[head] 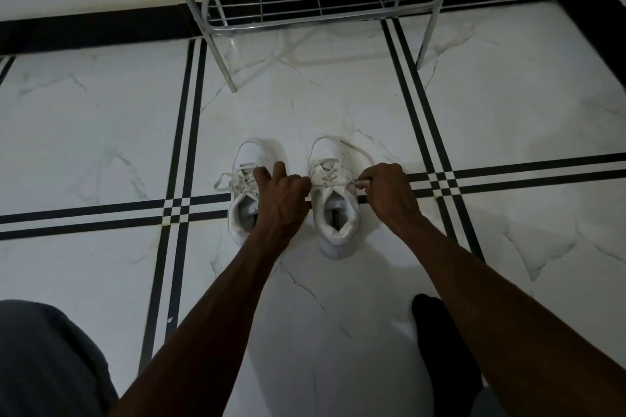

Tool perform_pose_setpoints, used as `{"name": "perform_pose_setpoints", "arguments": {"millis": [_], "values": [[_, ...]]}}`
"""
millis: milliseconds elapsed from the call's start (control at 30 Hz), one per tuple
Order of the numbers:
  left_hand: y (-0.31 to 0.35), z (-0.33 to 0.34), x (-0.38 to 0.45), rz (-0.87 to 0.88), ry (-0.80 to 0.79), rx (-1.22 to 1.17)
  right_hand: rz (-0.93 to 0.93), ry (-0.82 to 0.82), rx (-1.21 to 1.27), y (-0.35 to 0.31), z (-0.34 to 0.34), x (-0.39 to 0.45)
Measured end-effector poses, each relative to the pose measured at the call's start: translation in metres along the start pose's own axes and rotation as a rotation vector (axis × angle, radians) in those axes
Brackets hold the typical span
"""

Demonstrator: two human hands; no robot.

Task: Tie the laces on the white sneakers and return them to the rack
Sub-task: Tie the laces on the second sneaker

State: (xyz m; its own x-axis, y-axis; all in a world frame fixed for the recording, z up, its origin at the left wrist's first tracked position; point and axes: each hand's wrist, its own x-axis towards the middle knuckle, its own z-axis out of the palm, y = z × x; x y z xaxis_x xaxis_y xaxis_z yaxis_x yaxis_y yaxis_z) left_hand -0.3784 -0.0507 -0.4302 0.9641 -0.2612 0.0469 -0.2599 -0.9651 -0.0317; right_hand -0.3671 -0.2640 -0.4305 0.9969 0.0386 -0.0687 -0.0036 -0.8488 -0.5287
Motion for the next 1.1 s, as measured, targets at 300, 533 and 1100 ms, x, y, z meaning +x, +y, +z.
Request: {"name": "perform_pose_setpoints", "arguments": {"millis": [300,533,1100], "values": [[0.002,0.0,0.0,-0.076,-0.067,-0.087,0.072,0.022,0.037,0.006,0.003,-0.002],[0.023,-0.003,-0.017,-0.327,-0.007,-0.577,0.215,-0.074,0.214,-0.005,0.003,-0.005],[0.027,0.001,-0.013,-0.985,-0.188,-1.583,0.72,-0.093,0.823,0.012,0.028,-0.006]]}}
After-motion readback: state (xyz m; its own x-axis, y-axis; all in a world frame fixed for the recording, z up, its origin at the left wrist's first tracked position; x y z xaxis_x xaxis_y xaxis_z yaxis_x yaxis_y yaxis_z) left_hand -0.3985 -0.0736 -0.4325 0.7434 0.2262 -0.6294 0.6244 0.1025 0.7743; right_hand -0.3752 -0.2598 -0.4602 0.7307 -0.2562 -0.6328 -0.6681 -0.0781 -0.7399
